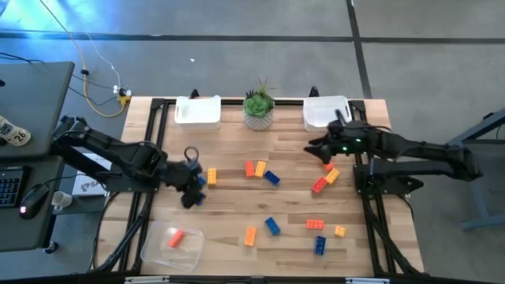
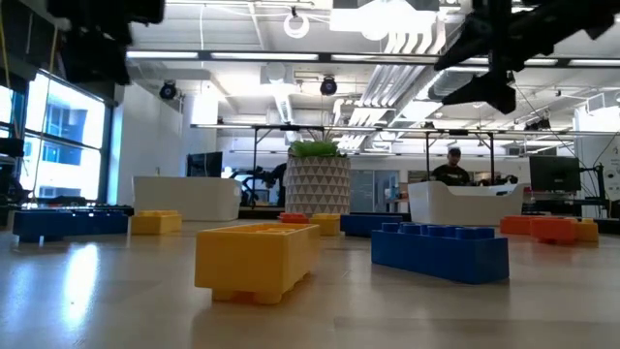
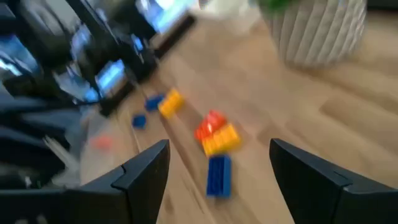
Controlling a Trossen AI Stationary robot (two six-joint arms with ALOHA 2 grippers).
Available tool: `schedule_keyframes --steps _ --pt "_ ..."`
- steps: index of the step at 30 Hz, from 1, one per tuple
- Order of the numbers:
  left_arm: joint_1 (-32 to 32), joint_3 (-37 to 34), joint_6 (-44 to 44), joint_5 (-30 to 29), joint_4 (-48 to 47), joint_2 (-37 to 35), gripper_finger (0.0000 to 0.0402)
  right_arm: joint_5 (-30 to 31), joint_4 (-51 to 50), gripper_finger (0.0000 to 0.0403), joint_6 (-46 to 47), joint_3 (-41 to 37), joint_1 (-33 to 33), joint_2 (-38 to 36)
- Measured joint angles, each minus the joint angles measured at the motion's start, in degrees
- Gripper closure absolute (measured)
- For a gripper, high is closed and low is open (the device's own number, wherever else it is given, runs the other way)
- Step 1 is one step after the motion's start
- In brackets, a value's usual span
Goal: Sort & place blocks by color
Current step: Put the blue game piece into the right white bin
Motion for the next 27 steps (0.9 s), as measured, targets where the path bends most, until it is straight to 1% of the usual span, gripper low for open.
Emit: schedule_keyframes --steps 7,12,15,19,27 --pt "7.28 0.0 0.03 -5.87 -0.34 0.02 0.0192 -0.56 -1.76 0.0139 -0.85 9.06 4.89 14.38" --pt "11.57 0.0 0.04 -9.42 -1.41 0.03 0.0192 4.09 -3.56 0.0139 -0.89 14.48 9.21 23.49" --pt "13.85 0.0 0.24 -9.84 -1.57 0.04 0.0192 5.82 -4.23 0.0139 -0.84 16.67 11.2 28.64" --pt "15.92 0.0 1.93 -9.85 -1.54 0.07 0.0192 7.55 -4.32 0.0139 1.81 18.91 13.38 34.91" --pt "18.02 0.0 3.42 -9.85 -1.52 0.07 0.0192 8.6 -4.37 0.0139 5.28 22.45 16.83 45.98"
